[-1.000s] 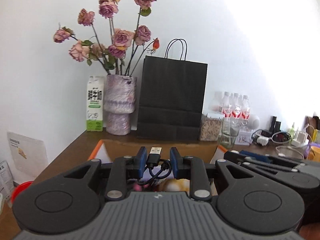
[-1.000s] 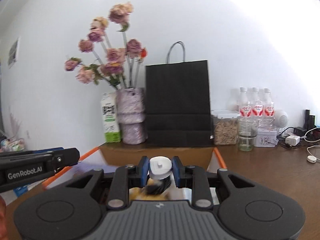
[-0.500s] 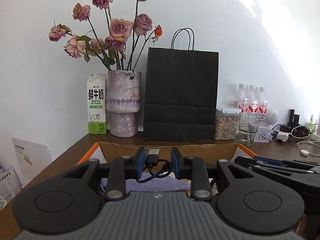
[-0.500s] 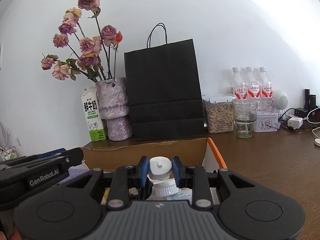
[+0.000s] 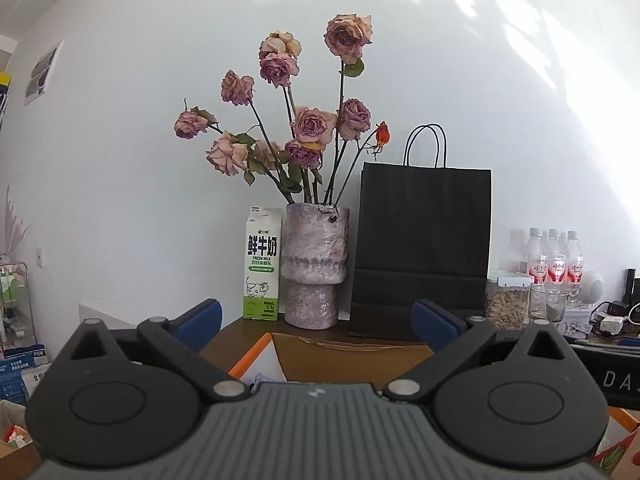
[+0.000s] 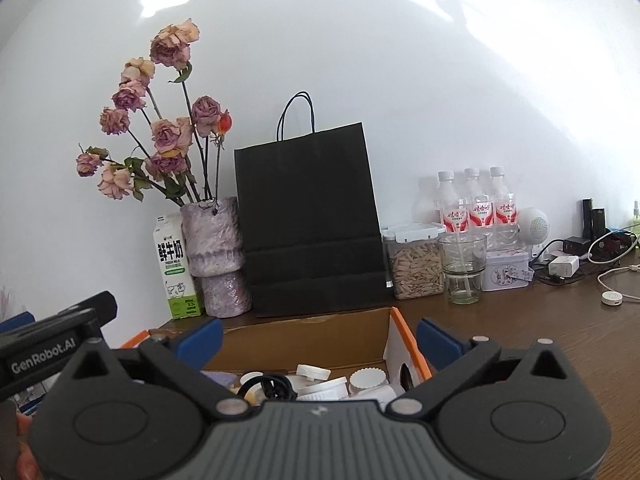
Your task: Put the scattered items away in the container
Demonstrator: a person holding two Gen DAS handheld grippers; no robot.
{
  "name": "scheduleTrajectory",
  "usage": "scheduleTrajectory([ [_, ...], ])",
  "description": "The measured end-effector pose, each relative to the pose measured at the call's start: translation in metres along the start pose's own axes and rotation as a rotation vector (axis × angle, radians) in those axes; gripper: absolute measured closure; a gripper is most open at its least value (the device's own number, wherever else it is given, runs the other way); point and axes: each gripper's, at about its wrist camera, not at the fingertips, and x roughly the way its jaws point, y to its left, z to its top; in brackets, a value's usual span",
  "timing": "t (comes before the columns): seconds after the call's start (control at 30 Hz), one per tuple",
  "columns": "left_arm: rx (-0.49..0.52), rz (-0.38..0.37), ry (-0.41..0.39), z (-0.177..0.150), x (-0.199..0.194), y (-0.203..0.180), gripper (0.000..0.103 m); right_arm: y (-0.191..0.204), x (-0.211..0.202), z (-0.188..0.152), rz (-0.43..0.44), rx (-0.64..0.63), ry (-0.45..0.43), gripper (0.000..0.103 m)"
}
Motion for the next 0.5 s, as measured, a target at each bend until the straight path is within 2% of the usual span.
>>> scheduleTrajectory([
  [0.5, 0.033, 0.004, 0.038, -0.01, 0.001, 0.002, 0.0, 0.015, -0.009, -0.009, -0.001, -0.076, -0.026, 0.0],
])
